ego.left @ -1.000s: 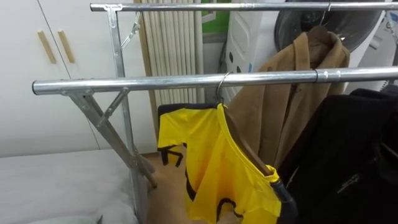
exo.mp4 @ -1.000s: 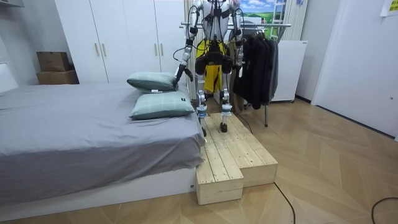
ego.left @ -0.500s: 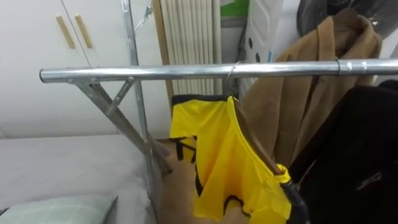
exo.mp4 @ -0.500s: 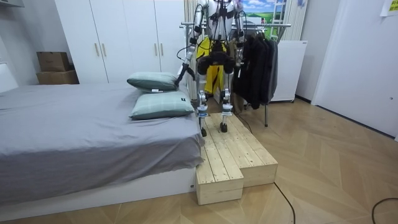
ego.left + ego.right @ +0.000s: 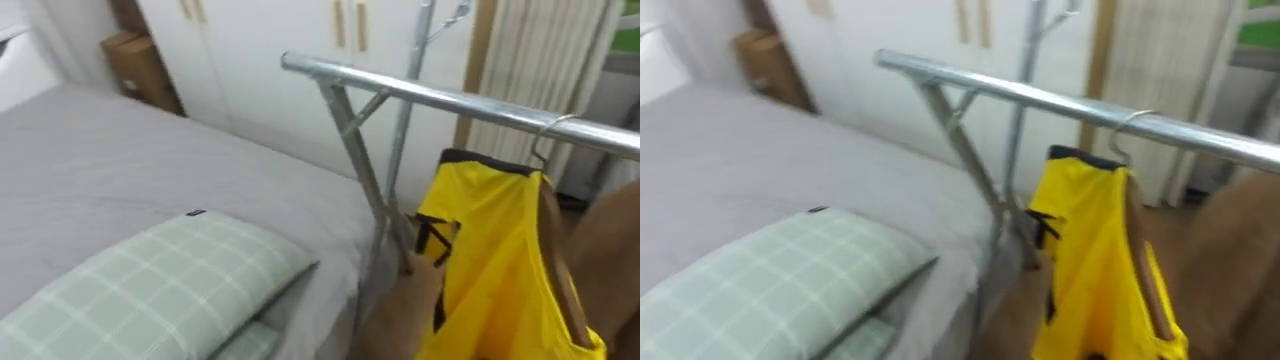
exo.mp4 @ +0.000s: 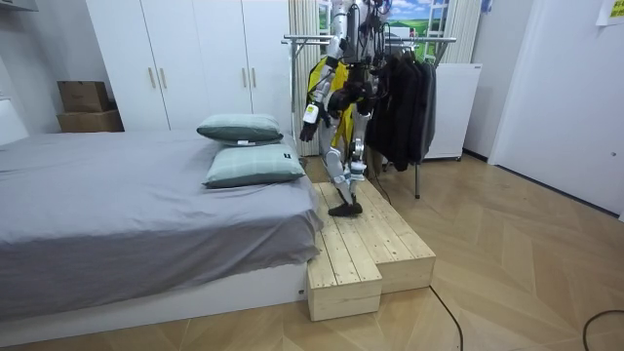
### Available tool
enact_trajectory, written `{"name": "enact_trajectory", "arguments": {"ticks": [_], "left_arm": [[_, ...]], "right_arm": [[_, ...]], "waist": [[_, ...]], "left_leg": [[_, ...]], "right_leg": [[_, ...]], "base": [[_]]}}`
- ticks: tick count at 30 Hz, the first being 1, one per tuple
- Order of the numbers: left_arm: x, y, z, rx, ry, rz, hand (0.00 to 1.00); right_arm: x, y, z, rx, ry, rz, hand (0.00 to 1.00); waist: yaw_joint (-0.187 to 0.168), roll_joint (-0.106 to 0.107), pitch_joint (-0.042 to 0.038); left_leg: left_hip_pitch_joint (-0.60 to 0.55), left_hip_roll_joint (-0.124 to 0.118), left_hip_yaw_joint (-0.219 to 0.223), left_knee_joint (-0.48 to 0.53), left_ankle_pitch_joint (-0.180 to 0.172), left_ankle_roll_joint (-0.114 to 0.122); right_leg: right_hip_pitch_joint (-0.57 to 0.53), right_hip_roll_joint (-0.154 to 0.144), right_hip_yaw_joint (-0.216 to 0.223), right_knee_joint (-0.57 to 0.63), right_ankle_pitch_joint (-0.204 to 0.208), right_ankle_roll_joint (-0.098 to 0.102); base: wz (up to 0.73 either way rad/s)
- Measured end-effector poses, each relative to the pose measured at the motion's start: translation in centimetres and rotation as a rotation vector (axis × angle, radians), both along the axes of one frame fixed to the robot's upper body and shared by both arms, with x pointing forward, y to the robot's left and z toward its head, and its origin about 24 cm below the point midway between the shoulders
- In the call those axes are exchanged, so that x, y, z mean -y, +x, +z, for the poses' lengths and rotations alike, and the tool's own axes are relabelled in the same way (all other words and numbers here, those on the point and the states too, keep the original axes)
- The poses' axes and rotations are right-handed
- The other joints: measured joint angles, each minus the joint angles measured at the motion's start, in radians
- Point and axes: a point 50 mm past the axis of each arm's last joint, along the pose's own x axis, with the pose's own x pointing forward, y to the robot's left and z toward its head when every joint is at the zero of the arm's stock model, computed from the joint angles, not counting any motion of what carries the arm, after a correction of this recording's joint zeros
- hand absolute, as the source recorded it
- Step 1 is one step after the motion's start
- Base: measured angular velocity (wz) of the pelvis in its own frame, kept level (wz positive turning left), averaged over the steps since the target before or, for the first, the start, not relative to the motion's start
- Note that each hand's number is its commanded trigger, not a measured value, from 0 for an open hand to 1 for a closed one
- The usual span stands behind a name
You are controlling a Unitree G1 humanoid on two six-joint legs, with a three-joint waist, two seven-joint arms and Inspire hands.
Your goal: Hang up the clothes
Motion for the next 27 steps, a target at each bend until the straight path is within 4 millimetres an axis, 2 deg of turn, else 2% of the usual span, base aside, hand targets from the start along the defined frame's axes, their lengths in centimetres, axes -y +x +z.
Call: {"name": "enact_trajectory", "arguments": {"ticks": [1, 3, 5, 6, 7, 8, 9, 10, 11, 12, 13, 14, 15, 16, 17, 18, 19, 20, 21, 23, 25, 27], "left_arm": [[0.1, -0.1, 0.0, -0.003, -0.002, 0.001, 0.00], [0.0, -0.2, 0.0, -0.007, -0.001, 0.003, 0.00], [0.0, -0.1, 0.0, -0.005, 0.000, 0.003, 0.00], [-0.1, -0.1, 0.0, -0.002, 0.002, 0.002, 0.00], [-0.1, -0.1, 0.0, -0.003, 0.002, 0.001, 0.00], [-0.1, 0.0, 0.0, -0.001, 0.004, -0.002, 0.00], [-0.4, 0.0, 0.1, -0.001, 0.014, 0.001, 0.00], [-0.4, 0.0, 0.1, 0.002, 0.014, 0.001, 0.00], [-0.3, 0.2, 0.0, 0.013, 0.011, -0.001, 0.00], [-0.2, 0.3, 0.0, 0.018, 0.009, -0.002, 0.00], [-0.2, 0.2, 0.0, 0.014, 0.009, -0.002, 0.00], [-0.3, -0.1, 0.0, 0.005, 0.009, 0.006, 0.00], [-0.3, -0.4, 0.0, -0.004, 0.008, 0.013, 0.00], [-0.3, -0.6, -0.1, -0.009, 0.008, 0.013, 0.00], [-0.3, -1.2, -0.1, -0.025, 0.006, 0.015, 0.00], [-0.4, -2.1, -0.1, -0.049, 0.009, 0.019, 0.00], [-0.4, -2.3, 0.0, -0.057, 0.011, 0.014, 0.00], [-0.4, -2.6, -0.1, -0.069, 0.010, 0.014, 0.00], [-0.2, -2.6, -0.1, -0.071, 0.004, 0.015, 0.00], [-0.2, -3.3, -0.1, -0.102, -0.002, 0.023, 0.00], [-0.2, -3.8, -0.1, -0.126, -0.007, 0.027, 0.00], [0.0, -4.3, -0.2, -0.150, -0.027, 0.027, 0.00]], "right_arm": [[0.1, 0.1, 0.0, 0.003, -0.001, 0.000, 0.00], [0.1, 0.1, 0.0, 0.000, -0.002, 0.001, 0.00], [0.0, 0.0, 0.0, -0.003, 0.001, -0.002, 0.00], [-0.1, -0.1, -0.1, -0.005, 0.009, -0.005, 0.00], [-0.2, -0.3, -0.1, -0.010, 0.012, -0.011, 0.00], [-0.2, -0.9, -0.2, -0.026, 0.023, -0.028, 0.00], [-0.4, -1.3, -0.3, -0.030, 0.039, -0.052, 0.00], [-0.4, -1.5, -0.3, -0.032, 0.042, -0.067, 0.00], [-0.4, -2.0, -0.4, -0.049, 0.047, -0.084, 0.00], [-0.3, -2.2, -0.4, -0.058, 0.050, -0.099, 0.00], [-0.3, -2.2, -0.5, -0.063, 0.053, -0.104, 0.00], [-0.2, -2.5, -0.5, -0.072, 0.058, -0.124, 0.00], [-0.2, -2.9, -0.5, -0.086, 0.058, -0.136, 0.00], [-0.1, -3.0, -0.5, -0.092, 0.059, -0.141, 0.00], [-0.1, -3.1, -0.5, -0.103, 0.062, -0.149, 0.00], [-0.2, -3.5, -0.6, -0.114, 0.068, -0.163, 0.00], [-0.3, -3.7, -0.6, -0.115, 0.071, -0.174, 0.00], [-0.2, -4.1, -0.6, -0.121, 0.074, -0.191, 0.00], [-0.2, -4.1, -0.6, -0.129, 0.071, -0.186, 0.00], [-0.1, -4.0, -0.5, -0.131, 0.072, -0.183, 0.00], [-0.1, -4.0, -0.5, -0.136, 0.069, -0.176, 0.00], [-0.1, -3.8, -0.5, -0.135, 0.059, -0.169, 0.00]], "waist": [[0.000, 0.000, 0.0002], [0.005, -0.007, -0.0027], [0.004, -0.010, -0.0053], [0.005, -0.013, -0.0099], [0.004, -0.015, -0.0126], [-0.013, -0.016, -0.0177], [-0.034, -0.030, -0.0174], [-0.039, -0.031, -0.0190], [-0.040, -0.030, -0.0213], [-0.044, -0.030, -0.0215], [-0.050, -0.029, -0.0221], [-0.057, -0.036, -0.0255], [-0.056, -0.038, -0.0272], [-0.052, -0.040, -0.0287], [-0.052, -0.039, -0.0271], [-0.058, -0.042, -0.0262], [-0.066, -0.047, -0.0261], [-0.075, -0.052, -0.0262], [-0.073, -0.054, -0.0260], [-0.052, -0.052, -0.0240], [-0.040, -0.052, -0.0230], [-0.020, -0.050, -0.0196]], "left_leg": [[0.009, -0.009, -0.002, -0.034, -0.001, -0.001], [0.023, -0.034, 0.002, -0.129, 0.002, -0.010], [0.016, -0.043, -0.010, -0.161, 0.005, -0.018], [0.000, -0.041, -0.046, -0.166, 0.005, -0.019], [-0.006, -0.043, -0.063, -0.170, 0.008, -0.016], [-0.019, -0.051, -0.110, -0.170, 0.020, -0.006], [-0.025, -0.067, -0.154, -0.171, 0.034, 0.005], [-0.029, -0.072, -0.171, -0.168, 0.037, 0.009], [-0.034, -0.083, -0.211, -0.170, 0.044, 0.018], [-0.035, -0.098, -0.263, -0.174, 0.050, 0.026], [-0.037, -0.104, -0.282, -0.174, 0.052, 0.029], [-0.038, -0.123, -0.328, -0.173, 0.059, 0.040], [-0.038, -0.139, -0.358, -0.171, 0.063, 0.048], [-0.037, -0.147, -0.374, -0.171, 0.065, 0.050], [-0.037, -0.161, -0.412, -0.166, 0.066, 0.054], [-0.037, -0.178, -0.453, -0.163, 0.068, 0.061], [-0.038, -0.187, -0.476, -0.160, 0.069, 0.066], [-0.043, -0.210, -0.526, -0.150, 0.069, 0.075], [-0.050, -0.230, -0.558, -0.143, 0.072, 0.084], [-0.057, -0.252, -0.593, -0.126, 0.069, 0.097], [-0.067, -0.269, -0.633, -0.103, 0.061, 0.109], [-0.073, -0.285, -0.664, -0.088, 0.054, 0.121]], "right_leg": [[0.000, 0.000, -0.019, 0.000, 0.000, -0.001], [0.001, -0.012, -0.089, 0.007, 0.001, -0.004], [0.003, -0.023, -0.126, 0.015, 0.003, -0.002], [0.006, -0.030, -0.139, 0.019, 0.008, 0.006], [0.005, -0.030, -0.118, 0.024, 0.016, 0.013], [0.002, -0.019, 0.038, 0.024, 0.025, 0.021], [0.001, 0.000, 0.169, 0.014, 0.031, 0.022], [0.007, 0.003, 0.189, 0.011, 0.035, 0.027], [0.023, 0.006, 0.200, 0.007, 0.036, 0.052], [0.038, 0.016, 0.258, 0.002, 0.037, 0.079], [0.045, 0.024, 0.309, -0.002, 0.038, 0.084], [0.058, 0.035, 0.387, -0.007, 0.033, 0.094], [0.077, 0.036, 0.401, -0.016, 0.025, 0.109], [0.088, 0.035, 0.394, -0.022, 0.025, 0.111], [0.107, 0.029, 0.376, -0.025, 0.024, 0.114], [0.127, 0.027, 0.380, -0.027, 0.025, 0.122], [0.140, 0.029, 0.404, -0.030, 0.023, 0.127], [0.159, 0.040, 0.485, -0.038, 0.016, 0.138], [0.168, 0.045, 0.539, -0.039, 0.009, 0.149], [0.182, 0.048, 0.568, -0.045, 0.009, 0.148], [0.198, 0.046, 0.571, -0.051, 0.013, 0.141], [0.205, 0.043, 0.595, -0.053, 0.018, 0.134]], "base": [[0.93], [0.80], [0.71], [0.66], [0.91], [1.21], [1.25], [1.10], [1.00], [1.10], [1.22], [1.17], [1.05], [0.87], [0.93], [1.06], [1.34], [1.26], [1.13], [0.69], [0.60], [0.42]]}}
